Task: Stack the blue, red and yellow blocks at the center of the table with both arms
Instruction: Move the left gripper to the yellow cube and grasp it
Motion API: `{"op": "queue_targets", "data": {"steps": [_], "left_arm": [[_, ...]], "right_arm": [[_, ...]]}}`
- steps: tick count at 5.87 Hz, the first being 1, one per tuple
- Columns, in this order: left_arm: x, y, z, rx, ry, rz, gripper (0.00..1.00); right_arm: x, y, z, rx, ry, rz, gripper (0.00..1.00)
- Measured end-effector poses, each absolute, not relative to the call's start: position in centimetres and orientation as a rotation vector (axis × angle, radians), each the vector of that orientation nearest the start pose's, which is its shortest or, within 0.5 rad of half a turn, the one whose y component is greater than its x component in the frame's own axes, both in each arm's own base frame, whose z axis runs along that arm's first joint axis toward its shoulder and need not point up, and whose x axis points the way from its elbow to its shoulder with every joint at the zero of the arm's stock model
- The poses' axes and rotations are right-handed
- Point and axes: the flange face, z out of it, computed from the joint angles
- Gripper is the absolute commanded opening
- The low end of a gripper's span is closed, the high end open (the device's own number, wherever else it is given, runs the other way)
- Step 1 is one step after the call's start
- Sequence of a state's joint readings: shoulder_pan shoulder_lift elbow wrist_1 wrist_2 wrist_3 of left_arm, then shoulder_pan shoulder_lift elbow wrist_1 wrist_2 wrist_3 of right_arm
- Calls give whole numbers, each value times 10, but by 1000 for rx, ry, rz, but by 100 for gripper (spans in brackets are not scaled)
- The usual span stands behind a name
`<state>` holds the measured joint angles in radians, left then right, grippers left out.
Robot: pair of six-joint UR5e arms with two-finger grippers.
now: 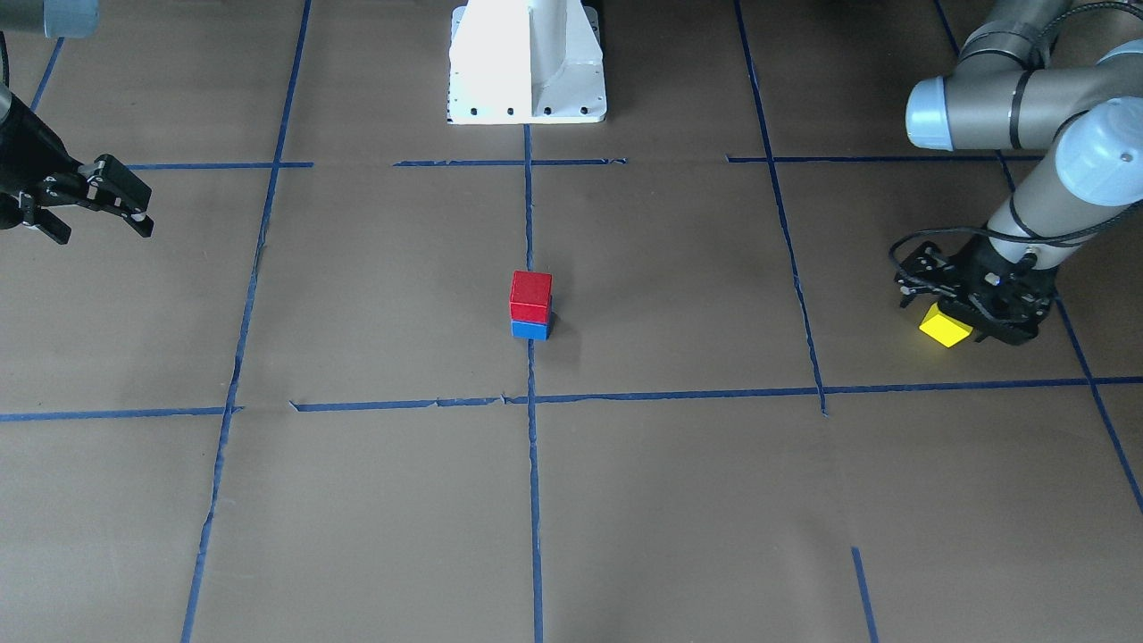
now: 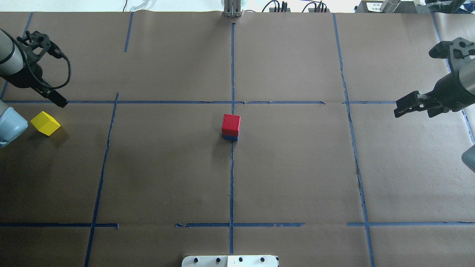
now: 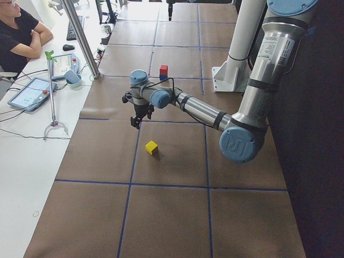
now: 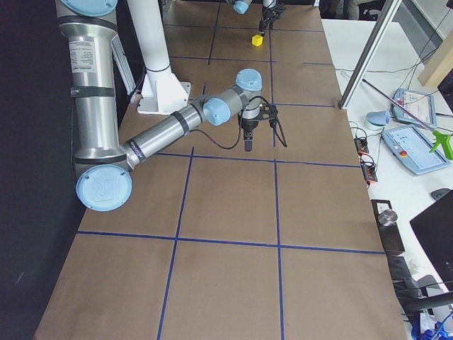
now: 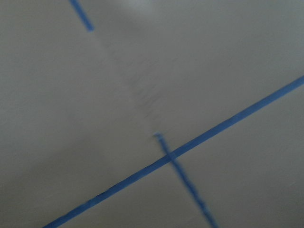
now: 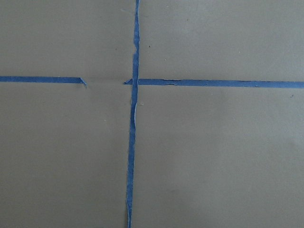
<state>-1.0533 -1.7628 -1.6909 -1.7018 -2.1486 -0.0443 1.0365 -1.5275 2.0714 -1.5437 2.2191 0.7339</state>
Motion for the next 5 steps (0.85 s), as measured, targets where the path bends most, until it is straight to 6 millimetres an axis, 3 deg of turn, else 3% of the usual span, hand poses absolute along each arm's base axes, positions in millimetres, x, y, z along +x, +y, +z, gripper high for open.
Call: {"op": "queue_targets", "data": {"steps": [1, 2, 5], "left_arm": [[207, -527, 524, 256, 673, 586, 100], [203, -517, 541, 243, 674, 572, 100], [214, -524, 576, 252, 685, 559, 100]], "right_arm": [[-182, -451, 397, 70, -833, -1, 100], [-183, -452, 398, 71, -836, -2, 100], [-185, -453, 399, 73, -842, 2, 100]]}}
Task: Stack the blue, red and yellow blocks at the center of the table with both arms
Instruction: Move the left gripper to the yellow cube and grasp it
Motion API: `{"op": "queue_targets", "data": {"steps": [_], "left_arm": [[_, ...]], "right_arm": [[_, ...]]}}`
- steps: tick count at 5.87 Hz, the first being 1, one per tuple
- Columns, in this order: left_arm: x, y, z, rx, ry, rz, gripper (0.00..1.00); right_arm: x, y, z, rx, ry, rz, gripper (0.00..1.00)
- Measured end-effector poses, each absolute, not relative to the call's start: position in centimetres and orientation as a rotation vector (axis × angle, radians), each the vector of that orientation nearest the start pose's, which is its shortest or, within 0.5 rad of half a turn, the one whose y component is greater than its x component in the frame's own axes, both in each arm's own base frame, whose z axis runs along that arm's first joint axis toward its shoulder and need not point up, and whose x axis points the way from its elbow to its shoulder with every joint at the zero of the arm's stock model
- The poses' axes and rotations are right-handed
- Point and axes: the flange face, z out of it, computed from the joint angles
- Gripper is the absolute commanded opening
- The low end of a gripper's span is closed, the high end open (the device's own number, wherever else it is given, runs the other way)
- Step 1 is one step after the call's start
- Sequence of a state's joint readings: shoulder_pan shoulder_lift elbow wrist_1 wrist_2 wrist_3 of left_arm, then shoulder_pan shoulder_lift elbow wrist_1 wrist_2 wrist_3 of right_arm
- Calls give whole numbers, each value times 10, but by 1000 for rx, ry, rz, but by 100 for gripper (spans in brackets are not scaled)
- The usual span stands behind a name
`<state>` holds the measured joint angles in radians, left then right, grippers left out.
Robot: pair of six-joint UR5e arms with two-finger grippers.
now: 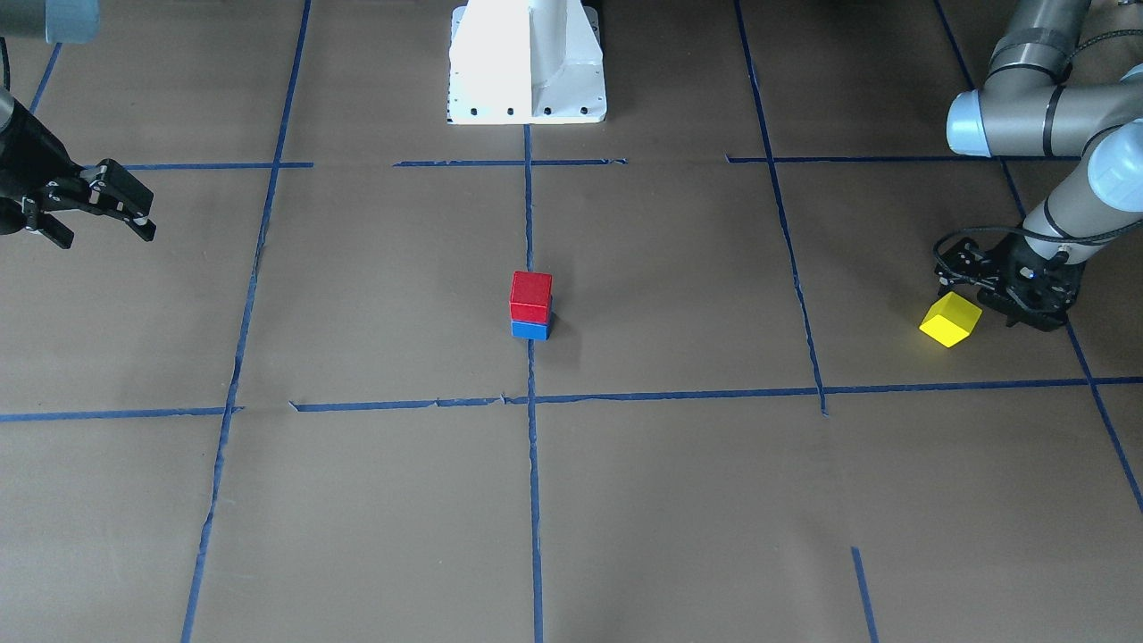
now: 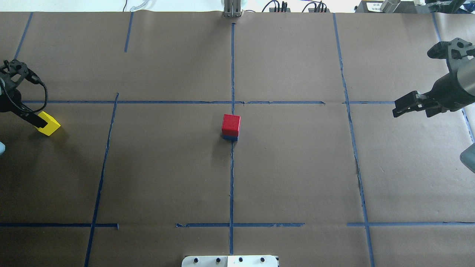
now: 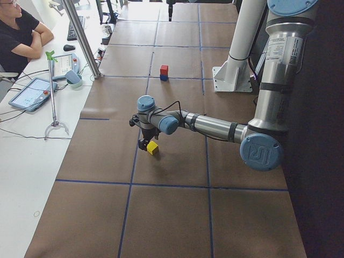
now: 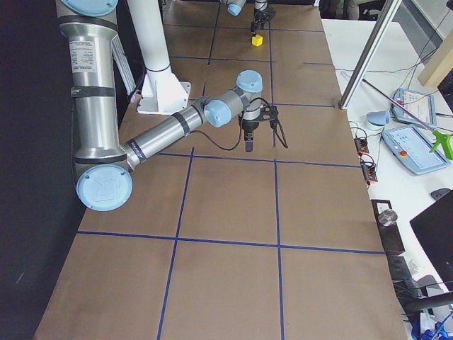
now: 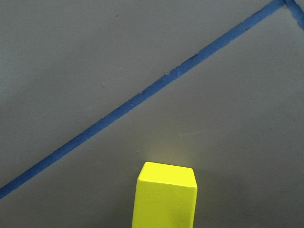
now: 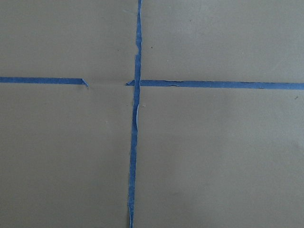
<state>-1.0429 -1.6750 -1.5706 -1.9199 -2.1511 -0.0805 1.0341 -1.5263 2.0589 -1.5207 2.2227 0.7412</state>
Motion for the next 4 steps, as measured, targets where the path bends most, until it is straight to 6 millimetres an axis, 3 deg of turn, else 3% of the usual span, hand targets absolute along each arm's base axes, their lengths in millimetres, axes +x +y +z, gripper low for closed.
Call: {"op": "queue_targets", "data": {"steps": [4], "left_arm": [[225, -525, 586, 249, 764, 581, 100]], "right_arm": [[-185, -453, 394, 80, -848, -1, 100]]}}
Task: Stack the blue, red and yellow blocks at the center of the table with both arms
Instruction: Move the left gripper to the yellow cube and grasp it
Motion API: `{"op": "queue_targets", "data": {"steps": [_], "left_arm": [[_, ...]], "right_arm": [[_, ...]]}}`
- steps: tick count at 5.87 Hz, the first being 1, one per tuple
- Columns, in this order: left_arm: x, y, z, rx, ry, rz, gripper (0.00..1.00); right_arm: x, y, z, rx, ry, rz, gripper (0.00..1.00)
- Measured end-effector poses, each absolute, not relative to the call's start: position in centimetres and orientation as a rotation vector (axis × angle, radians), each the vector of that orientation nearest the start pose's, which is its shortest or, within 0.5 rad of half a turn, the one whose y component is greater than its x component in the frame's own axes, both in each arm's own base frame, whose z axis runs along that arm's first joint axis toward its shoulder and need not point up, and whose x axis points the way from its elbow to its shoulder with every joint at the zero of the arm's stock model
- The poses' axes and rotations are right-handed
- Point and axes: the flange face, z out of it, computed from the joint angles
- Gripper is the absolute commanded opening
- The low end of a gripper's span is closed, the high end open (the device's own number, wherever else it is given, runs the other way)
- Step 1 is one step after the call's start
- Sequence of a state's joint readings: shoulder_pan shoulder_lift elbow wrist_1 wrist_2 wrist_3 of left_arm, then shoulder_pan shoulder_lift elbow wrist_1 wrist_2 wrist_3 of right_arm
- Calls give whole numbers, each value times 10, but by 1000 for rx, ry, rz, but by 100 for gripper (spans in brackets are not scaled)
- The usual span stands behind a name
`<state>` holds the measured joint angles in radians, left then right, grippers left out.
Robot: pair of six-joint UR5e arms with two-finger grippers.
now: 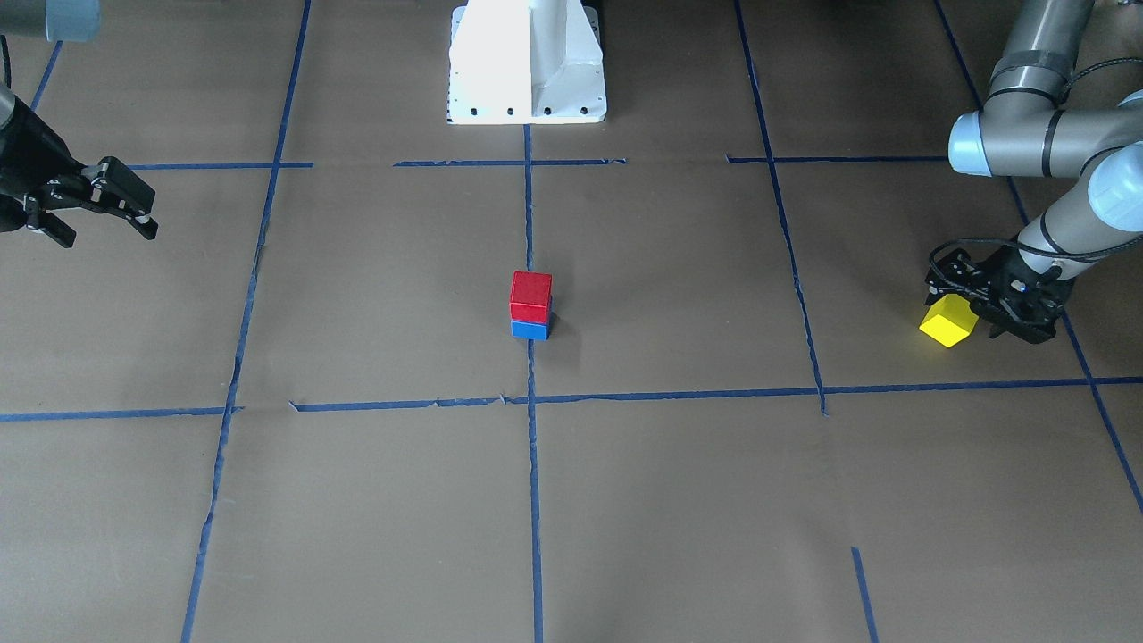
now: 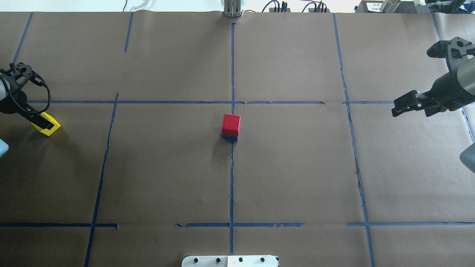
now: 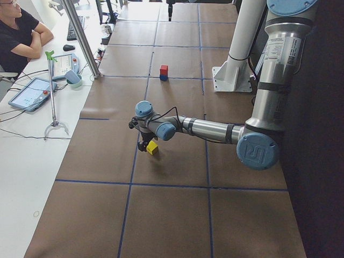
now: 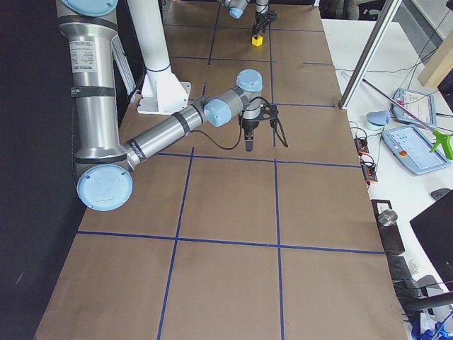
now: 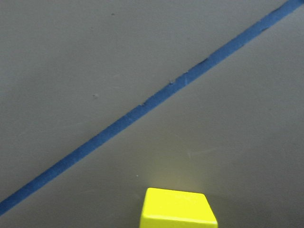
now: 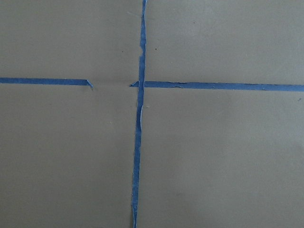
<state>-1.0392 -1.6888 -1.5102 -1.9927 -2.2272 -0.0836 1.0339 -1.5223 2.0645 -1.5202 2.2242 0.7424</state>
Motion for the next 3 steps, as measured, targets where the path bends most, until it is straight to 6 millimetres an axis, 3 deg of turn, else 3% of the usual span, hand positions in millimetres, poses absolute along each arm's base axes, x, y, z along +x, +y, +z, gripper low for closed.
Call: {"op": "queue_targets", "data": {"steps": [3], "left_arm": [[236, -520, 595, 221, 773, 598, 97]], "right_arm": [[-185, -453, 394, 80, -849, -1, 100]]}}
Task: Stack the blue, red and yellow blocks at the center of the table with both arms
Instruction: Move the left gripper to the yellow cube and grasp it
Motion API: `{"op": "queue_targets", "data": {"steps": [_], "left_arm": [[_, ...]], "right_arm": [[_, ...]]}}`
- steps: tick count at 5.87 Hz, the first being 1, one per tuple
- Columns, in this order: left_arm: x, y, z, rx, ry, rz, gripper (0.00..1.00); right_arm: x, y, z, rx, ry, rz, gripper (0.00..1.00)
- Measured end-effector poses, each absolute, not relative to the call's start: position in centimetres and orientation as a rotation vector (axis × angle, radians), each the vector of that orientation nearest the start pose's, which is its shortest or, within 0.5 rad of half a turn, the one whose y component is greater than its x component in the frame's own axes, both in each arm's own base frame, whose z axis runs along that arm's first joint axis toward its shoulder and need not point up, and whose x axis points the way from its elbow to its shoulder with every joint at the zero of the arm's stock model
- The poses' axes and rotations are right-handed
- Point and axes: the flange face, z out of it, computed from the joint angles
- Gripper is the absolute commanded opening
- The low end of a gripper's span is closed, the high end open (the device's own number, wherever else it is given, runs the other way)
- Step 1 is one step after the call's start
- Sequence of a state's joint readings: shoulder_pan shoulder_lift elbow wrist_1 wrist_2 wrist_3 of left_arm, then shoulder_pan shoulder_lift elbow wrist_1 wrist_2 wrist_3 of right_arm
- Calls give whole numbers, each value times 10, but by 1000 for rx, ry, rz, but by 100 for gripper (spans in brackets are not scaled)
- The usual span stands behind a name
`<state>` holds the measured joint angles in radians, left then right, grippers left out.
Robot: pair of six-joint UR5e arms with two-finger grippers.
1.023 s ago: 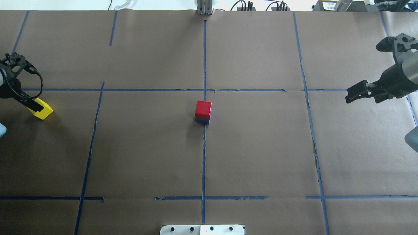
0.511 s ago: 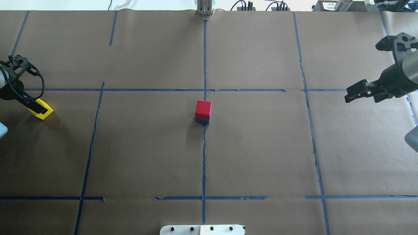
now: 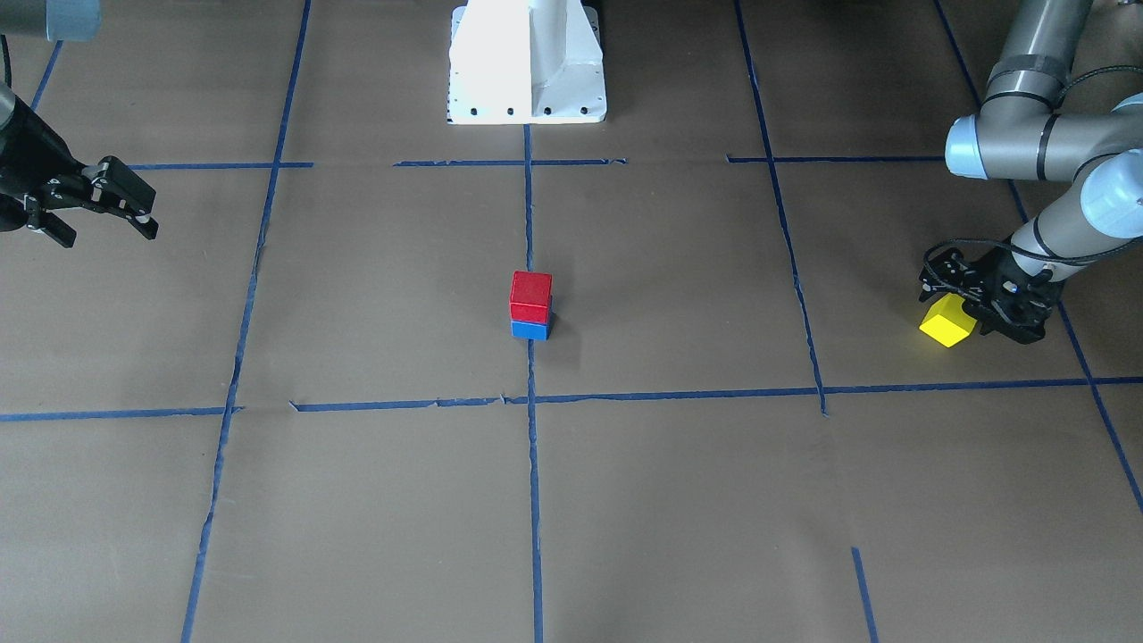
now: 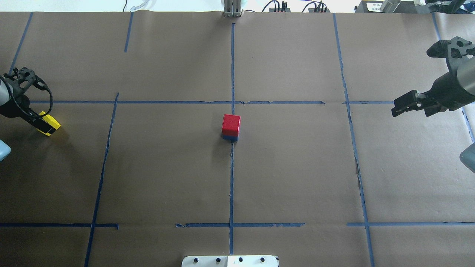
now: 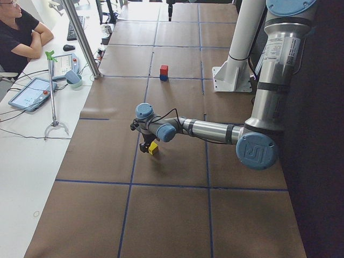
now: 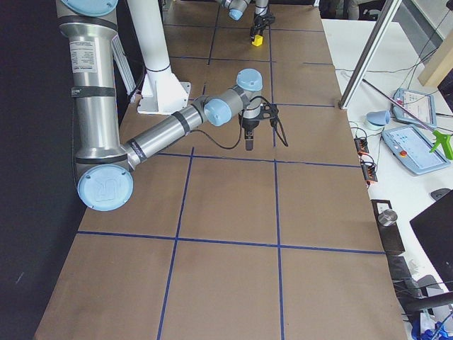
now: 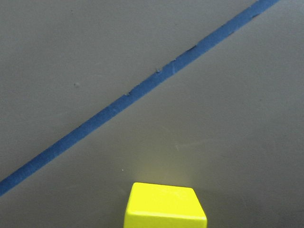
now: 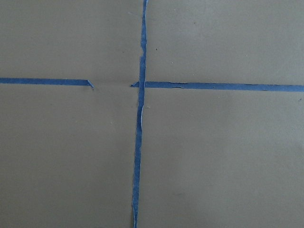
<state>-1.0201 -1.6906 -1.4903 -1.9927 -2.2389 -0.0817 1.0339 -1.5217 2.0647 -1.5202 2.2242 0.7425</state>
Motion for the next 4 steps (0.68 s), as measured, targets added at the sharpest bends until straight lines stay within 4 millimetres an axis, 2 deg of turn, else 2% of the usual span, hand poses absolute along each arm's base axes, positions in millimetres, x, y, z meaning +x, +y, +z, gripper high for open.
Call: {"op": "queue_targets", "data": {"steps": [1, 2, 3, 4], "left_arm": [[242, -519, 596, 214, 773, 608, 82], [246, -518, 598, 208, 773, 614, 24], [248, -518, 600, 205, 773, 617, 3], [250, -519, 593, 214, 779, 621, 0]], "right_arm": [[-185, -453, 394, 81, -849, -1, 100], [-185, -453, 394, 80, -849, -1, 100], [-185, -453, 394, 80, -849, -1, 100], [-185, -453, 394, 80, -849, -1, 100]]}}
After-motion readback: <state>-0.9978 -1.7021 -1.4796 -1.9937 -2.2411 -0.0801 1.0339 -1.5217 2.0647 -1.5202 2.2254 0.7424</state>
